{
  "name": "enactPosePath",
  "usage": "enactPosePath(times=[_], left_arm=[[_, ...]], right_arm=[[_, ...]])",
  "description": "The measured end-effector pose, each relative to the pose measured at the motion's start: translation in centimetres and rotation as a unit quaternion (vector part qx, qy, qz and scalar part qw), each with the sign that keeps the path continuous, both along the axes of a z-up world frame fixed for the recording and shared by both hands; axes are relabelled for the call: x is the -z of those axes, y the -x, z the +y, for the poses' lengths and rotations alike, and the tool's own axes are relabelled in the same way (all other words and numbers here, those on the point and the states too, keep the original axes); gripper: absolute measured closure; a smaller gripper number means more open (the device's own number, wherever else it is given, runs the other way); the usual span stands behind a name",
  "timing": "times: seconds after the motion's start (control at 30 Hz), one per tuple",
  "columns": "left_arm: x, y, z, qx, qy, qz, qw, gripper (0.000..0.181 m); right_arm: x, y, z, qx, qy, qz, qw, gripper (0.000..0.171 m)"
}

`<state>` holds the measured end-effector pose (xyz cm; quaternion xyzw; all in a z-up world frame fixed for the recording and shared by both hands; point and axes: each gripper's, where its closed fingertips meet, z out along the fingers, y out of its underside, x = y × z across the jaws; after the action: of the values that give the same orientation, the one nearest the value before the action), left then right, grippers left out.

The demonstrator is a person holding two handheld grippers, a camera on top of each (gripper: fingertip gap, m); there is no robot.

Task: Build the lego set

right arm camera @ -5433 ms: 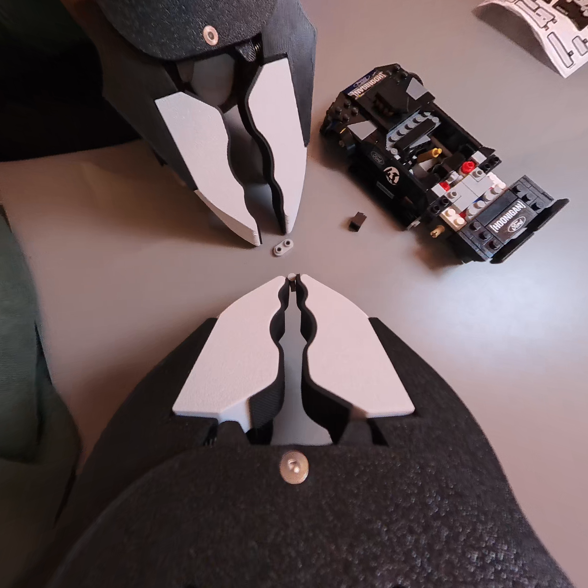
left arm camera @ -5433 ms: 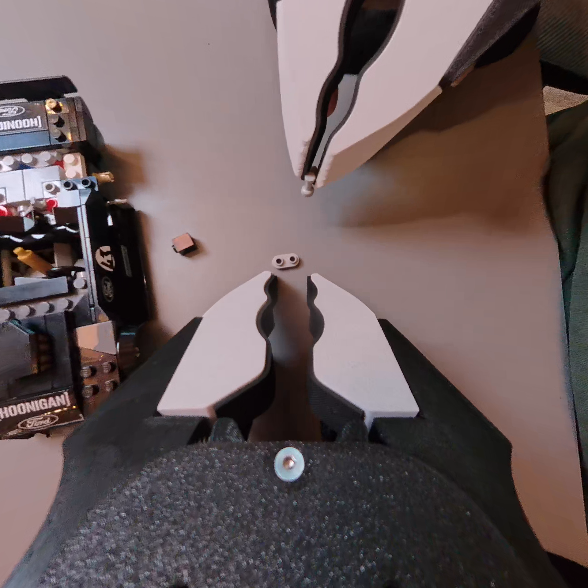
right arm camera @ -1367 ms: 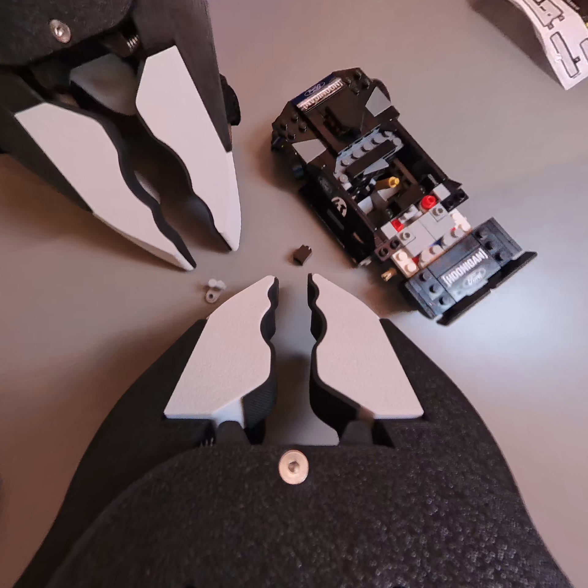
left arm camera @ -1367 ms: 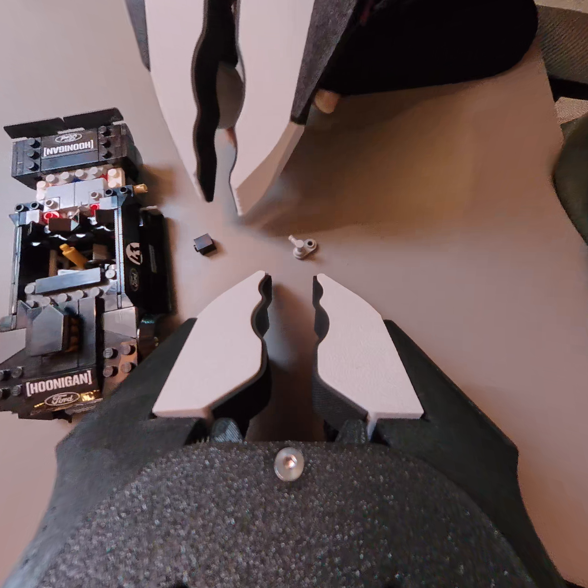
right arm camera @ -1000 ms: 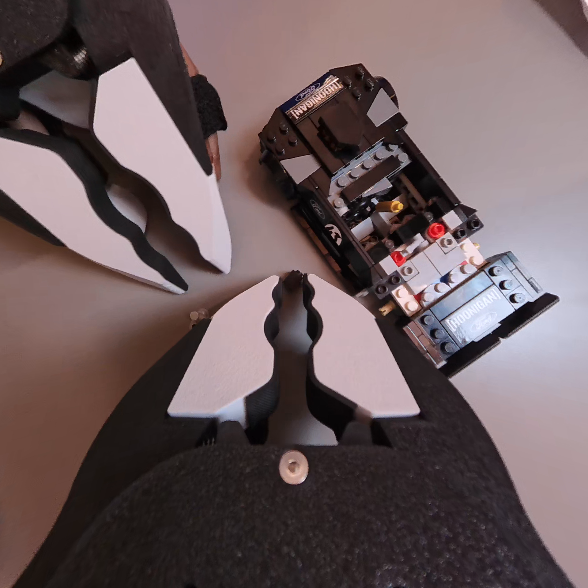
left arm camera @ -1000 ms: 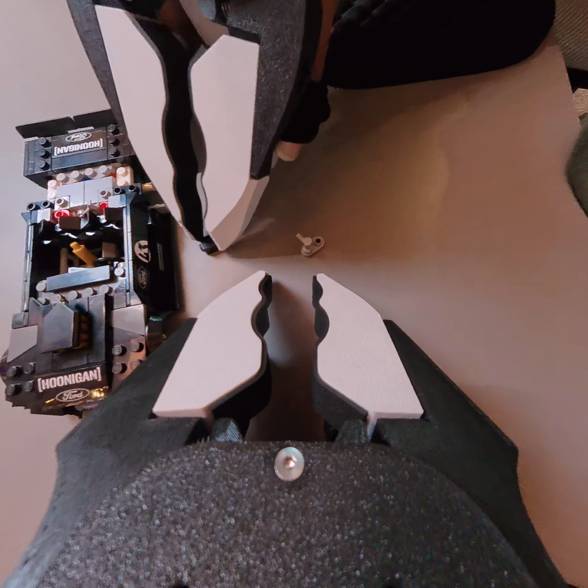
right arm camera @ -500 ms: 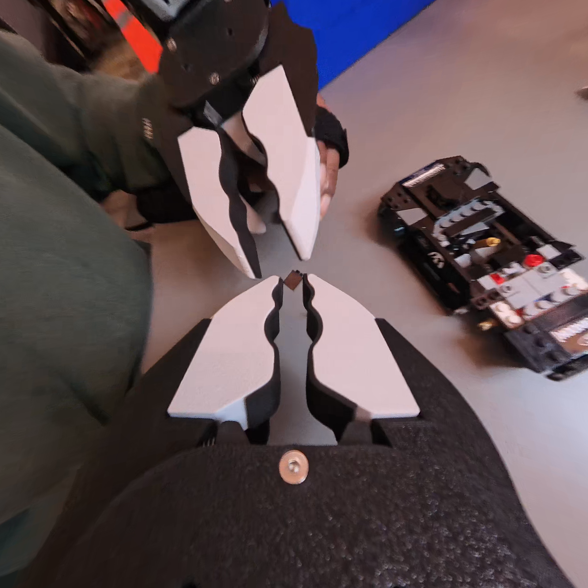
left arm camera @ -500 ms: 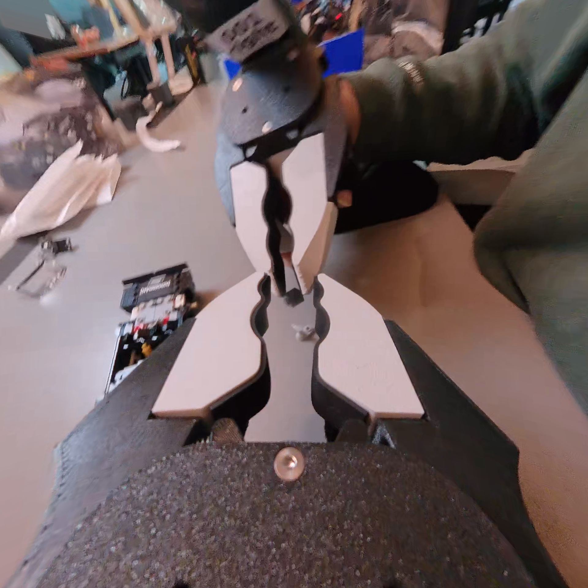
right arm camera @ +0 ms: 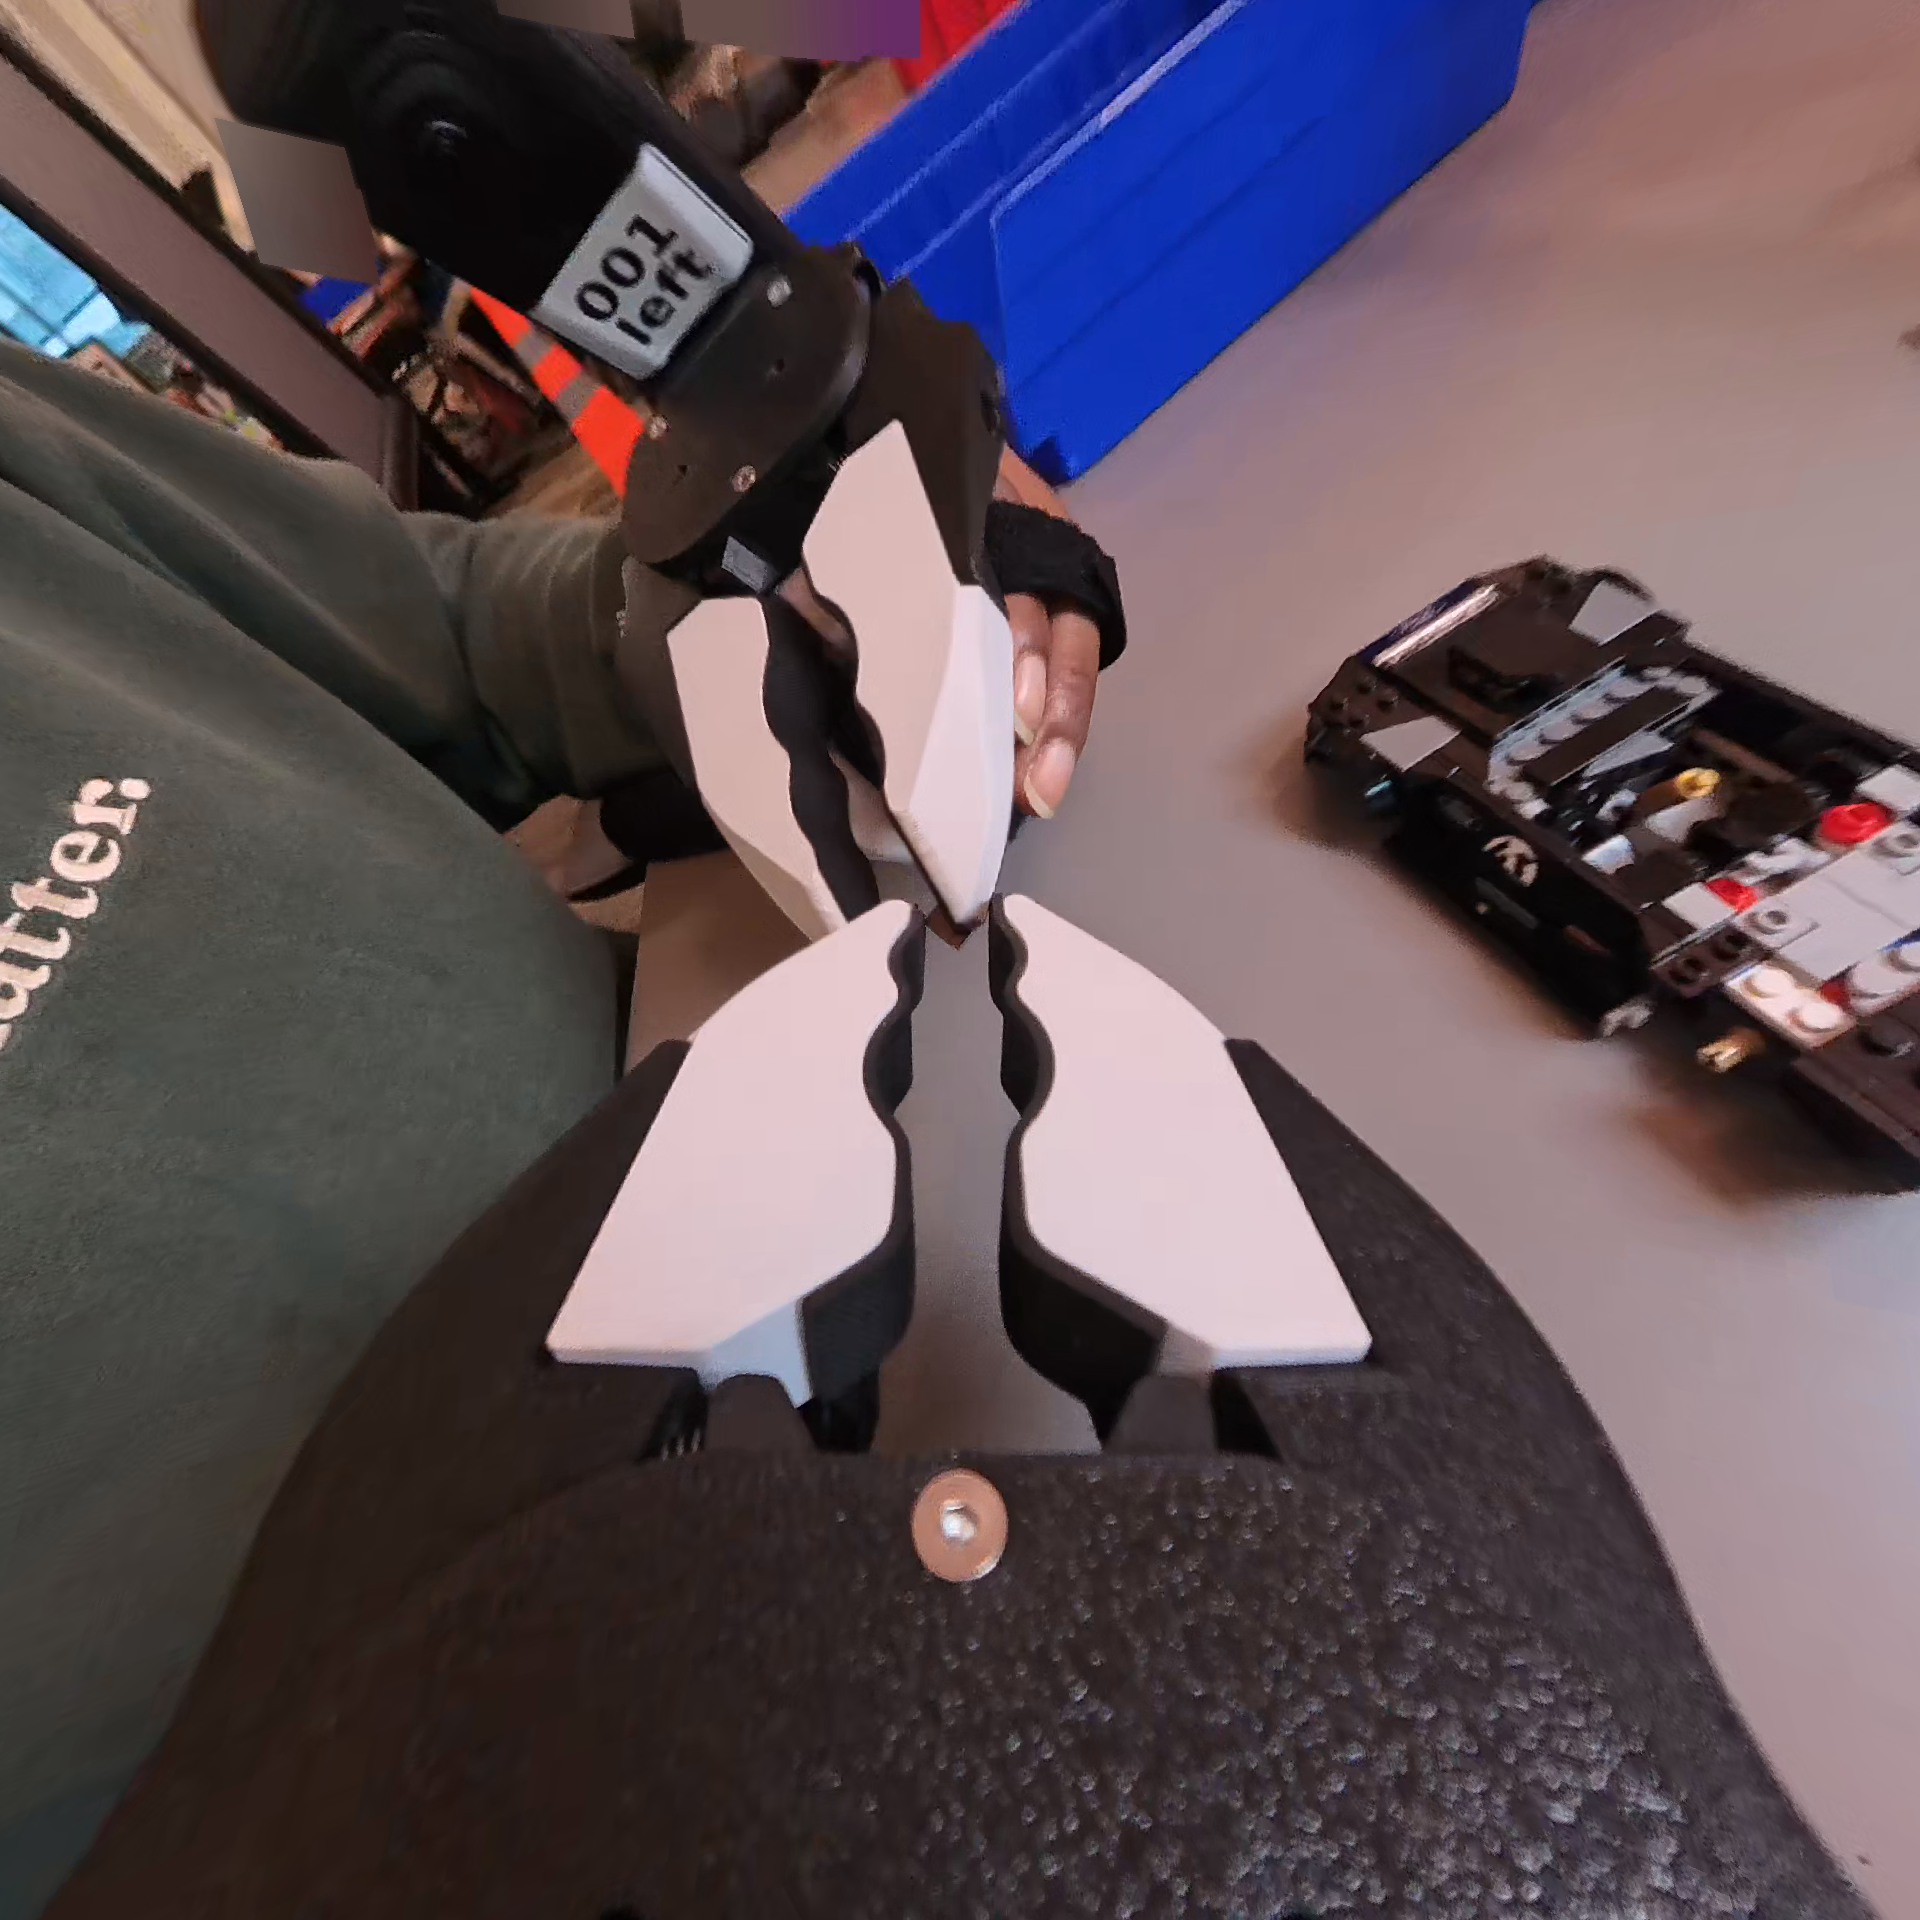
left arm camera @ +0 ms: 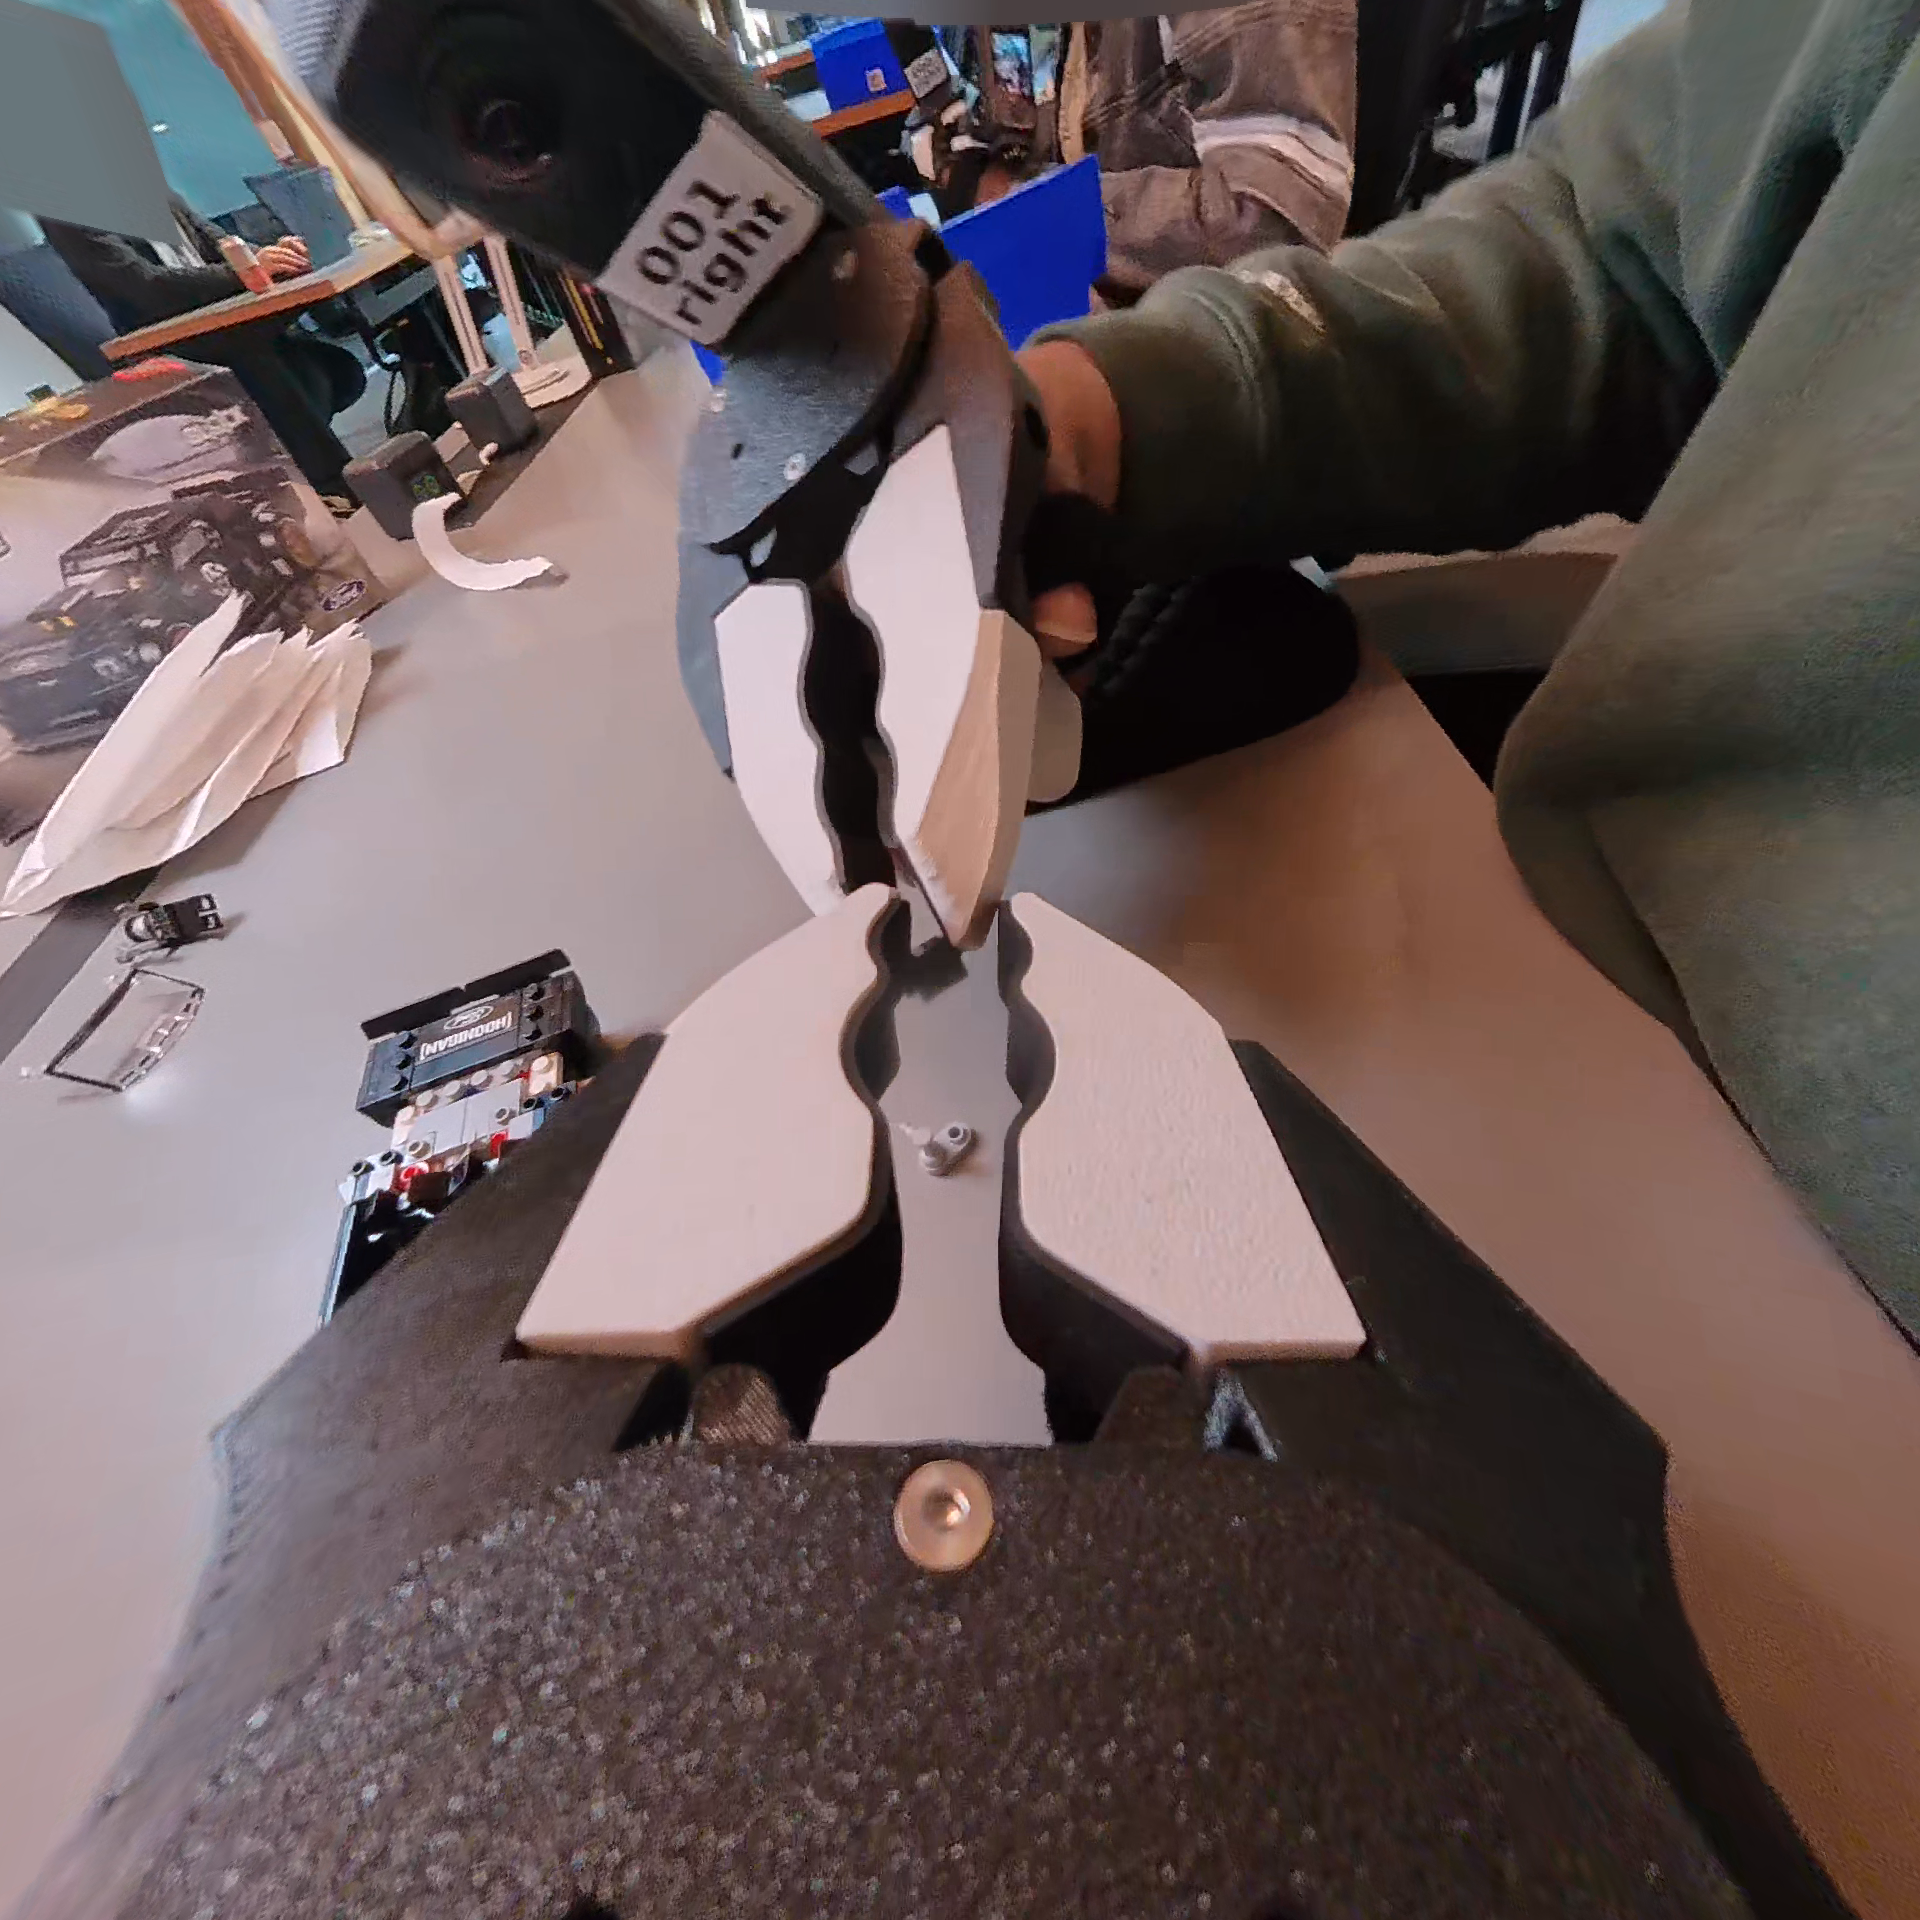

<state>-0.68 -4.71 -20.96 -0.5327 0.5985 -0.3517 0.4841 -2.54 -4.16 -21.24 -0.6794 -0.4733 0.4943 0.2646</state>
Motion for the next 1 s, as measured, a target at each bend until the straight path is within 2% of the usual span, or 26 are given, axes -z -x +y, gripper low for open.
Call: enactPosePath(times=[0.17,0.37,0.53,0.7,1.0], left_arm=[[-2.4,0.1,0.2,0.004,0.107,-0.081,0.991,0.163],[-4.6,1.1,1.7,-0.007,0.221,-0.170,0.960,0.160],[-5.5,1.0,0.4,0.062,0.319,-0.199,0.924,0.160],[-6.5,1.2,-0.4,0.103,0.362,-0.226,0.899,0.167],[-6.7,1.3,-0.3,0.107,0.380,-0.238,0.887,0.168]], right_arm=[[-2.2,-0.1,0.5,0.044,-0.087,0.080,0.992,0.159],[-4.8,-0.4,0.4,0.075,-0.181,0.150,0.969,0.159],[-6.6,-0.3,0.0,0.091,-0.265,0.176,0.944,0.160],[-7.0,0.0,-0.4,0.094,-0.310,0.175,0.930,0.160],[-7.0,0.2,-0.7,0.097,-0.343,0.176,0.918,0.160]])
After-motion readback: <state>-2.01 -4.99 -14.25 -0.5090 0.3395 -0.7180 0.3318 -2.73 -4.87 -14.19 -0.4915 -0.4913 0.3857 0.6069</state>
